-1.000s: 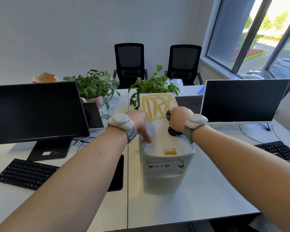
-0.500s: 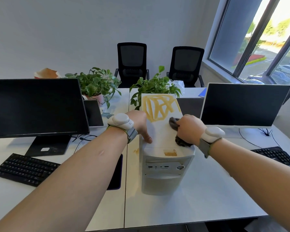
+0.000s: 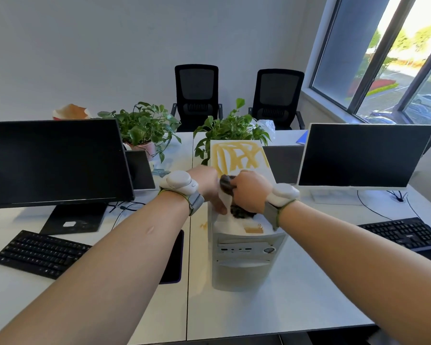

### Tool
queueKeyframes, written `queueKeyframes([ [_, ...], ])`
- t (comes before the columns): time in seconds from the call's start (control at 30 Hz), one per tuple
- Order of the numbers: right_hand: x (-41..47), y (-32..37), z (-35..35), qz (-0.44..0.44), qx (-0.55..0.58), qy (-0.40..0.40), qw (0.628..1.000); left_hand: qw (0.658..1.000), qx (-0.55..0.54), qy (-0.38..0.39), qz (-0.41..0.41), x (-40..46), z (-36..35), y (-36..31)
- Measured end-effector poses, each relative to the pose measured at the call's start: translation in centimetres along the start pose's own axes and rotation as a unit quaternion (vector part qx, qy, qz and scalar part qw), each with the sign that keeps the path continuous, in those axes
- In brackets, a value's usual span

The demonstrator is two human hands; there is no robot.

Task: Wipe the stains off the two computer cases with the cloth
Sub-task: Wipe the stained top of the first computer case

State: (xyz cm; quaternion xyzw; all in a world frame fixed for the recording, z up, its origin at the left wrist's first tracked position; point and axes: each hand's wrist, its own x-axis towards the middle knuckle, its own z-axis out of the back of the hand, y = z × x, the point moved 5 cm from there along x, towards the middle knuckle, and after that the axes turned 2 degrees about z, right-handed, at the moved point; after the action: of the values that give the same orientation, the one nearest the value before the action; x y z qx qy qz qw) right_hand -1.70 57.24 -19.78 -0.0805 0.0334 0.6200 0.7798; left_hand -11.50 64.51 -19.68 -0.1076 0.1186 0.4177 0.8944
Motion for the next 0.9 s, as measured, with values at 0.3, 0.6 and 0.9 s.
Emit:
queueKeyframes([
  [0.3, 1.8, -5.5, 0.4, -0.089, 0.004, 0.007, 0.996, 0.999, -0.026, -0.023, 0.005, -0.3, -0.5, 0.9],
  [0.6, 1.6, -1.3, -0.3, 0.058, -0.036, -0.003, 0.998, 0.999, -0.023, -0.025, 0.004, -0.2, -0.5, 0.9],
  [0.9, 0.5, -6.1, 0.1, -0.014, -0.089, 0.009, 0.996, 1.000, -0.021, -0.014, 0.006, -0.4, -0.6, 1.0],
])
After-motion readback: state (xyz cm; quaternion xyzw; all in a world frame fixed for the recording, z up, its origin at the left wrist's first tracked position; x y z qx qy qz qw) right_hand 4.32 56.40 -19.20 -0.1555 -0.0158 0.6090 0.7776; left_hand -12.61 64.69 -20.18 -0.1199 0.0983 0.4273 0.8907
